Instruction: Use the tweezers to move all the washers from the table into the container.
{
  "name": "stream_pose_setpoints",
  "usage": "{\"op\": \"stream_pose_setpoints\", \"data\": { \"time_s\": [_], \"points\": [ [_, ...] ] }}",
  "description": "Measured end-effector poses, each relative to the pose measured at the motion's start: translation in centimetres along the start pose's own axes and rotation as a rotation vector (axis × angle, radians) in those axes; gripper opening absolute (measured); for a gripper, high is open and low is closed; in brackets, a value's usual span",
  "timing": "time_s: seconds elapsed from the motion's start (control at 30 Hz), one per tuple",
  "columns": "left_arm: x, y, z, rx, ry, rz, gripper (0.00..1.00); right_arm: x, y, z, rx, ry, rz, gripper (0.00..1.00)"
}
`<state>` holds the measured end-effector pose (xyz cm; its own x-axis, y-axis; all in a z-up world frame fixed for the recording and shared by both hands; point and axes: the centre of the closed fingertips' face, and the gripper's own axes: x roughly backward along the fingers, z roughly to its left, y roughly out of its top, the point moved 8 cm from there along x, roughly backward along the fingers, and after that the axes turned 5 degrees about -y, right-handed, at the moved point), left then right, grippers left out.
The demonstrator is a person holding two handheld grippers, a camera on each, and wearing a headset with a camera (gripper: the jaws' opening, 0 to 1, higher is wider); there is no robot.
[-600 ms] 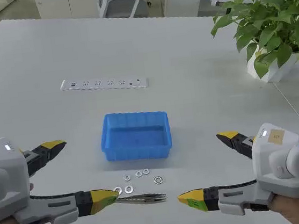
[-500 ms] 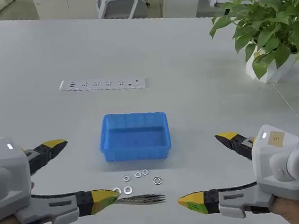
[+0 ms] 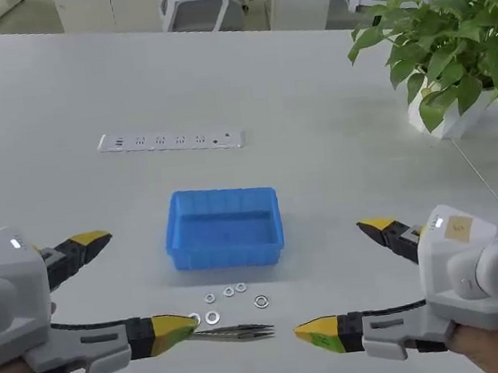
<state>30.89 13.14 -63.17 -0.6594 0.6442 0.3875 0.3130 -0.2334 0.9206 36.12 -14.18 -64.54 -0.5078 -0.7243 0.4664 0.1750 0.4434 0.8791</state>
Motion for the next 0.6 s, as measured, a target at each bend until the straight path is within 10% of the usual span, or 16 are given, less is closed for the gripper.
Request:
{"op": "stream_pose_setpoints", "data": {
  "time_s": [0.6],
  "points": [
    [0.08, 0.02, 0.02, -0.008, -0.004, 0.001, 0.99, -0.05, 0.06, -0.15, 0.005, 0.001, -0.005, 1.00]
  ]
}}
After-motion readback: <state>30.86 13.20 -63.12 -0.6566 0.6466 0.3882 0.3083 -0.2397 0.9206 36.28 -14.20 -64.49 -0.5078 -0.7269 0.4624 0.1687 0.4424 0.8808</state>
